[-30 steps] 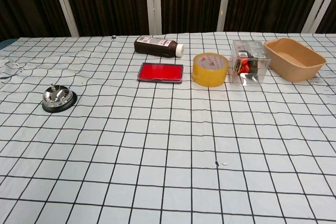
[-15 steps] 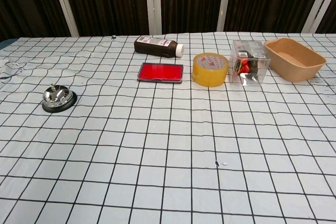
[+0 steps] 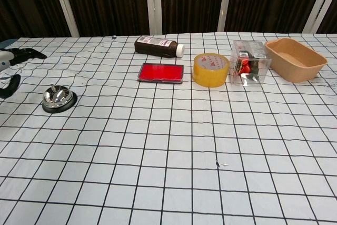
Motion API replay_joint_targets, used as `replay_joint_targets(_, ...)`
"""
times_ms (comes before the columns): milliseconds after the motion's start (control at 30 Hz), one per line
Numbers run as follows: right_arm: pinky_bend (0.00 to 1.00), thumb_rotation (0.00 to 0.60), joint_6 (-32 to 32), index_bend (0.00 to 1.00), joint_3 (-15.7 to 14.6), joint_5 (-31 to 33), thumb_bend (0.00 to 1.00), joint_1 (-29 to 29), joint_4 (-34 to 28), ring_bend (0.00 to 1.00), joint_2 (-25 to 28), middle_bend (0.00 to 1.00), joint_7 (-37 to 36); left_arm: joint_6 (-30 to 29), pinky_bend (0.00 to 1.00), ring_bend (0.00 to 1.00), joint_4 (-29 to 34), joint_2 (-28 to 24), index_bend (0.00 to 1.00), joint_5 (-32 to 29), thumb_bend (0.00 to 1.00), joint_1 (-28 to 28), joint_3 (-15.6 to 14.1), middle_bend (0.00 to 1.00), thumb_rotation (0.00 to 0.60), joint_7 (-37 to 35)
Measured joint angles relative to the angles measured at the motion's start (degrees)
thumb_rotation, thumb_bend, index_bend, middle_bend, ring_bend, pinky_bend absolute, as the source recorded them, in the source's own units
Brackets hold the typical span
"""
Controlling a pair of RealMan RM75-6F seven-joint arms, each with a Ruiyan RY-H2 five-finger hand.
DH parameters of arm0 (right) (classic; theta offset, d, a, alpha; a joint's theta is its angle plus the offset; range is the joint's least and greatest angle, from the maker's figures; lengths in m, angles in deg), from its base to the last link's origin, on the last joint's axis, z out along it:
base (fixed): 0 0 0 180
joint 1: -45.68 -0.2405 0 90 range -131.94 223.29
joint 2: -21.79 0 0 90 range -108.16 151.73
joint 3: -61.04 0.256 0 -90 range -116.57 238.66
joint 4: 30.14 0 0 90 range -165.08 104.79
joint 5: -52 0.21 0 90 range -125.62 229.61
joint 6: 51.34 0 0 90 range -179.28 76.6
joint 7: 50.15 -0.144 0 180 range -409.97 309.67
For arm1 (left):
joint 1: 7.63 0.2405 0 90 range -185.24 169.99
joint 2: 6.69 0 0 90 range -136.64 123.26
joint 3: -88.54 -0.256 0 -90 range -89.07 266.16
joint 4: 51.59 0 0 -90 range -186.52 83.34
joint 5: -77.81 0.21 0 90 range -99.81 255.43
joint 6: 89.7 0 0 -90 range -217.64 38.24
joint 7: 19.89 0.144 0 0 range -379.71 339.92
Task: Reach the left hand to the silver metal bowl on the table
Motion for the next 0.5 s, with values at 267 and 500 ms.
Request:
replay_joint_targets(267, 0.10, 0.600, -0.30, 0.03, 0.13, 0.04, 0.25, 0.14, 0.18, 0.09, 0.28, 0.03, -0.99, 3.07, 0.01, 0.00, -5.50, 5.35, 0.00, -1.07, 1.00, -3.20, -0.03, 0.01, 0.600, 0.70)
replay_joint_targets(500, 0.10, 0.600, -0.60, 0.03, 0.22, 0.05, 0.25, 0.31, 0.26, 0.09, 0.53, 0.03, -1.58, 4.62, 0.01, 0.00, -9.89, 8.98, 0.00, -1.36, 1.00, -4.97, -0.47, 0.00, 0.600, 1.15)
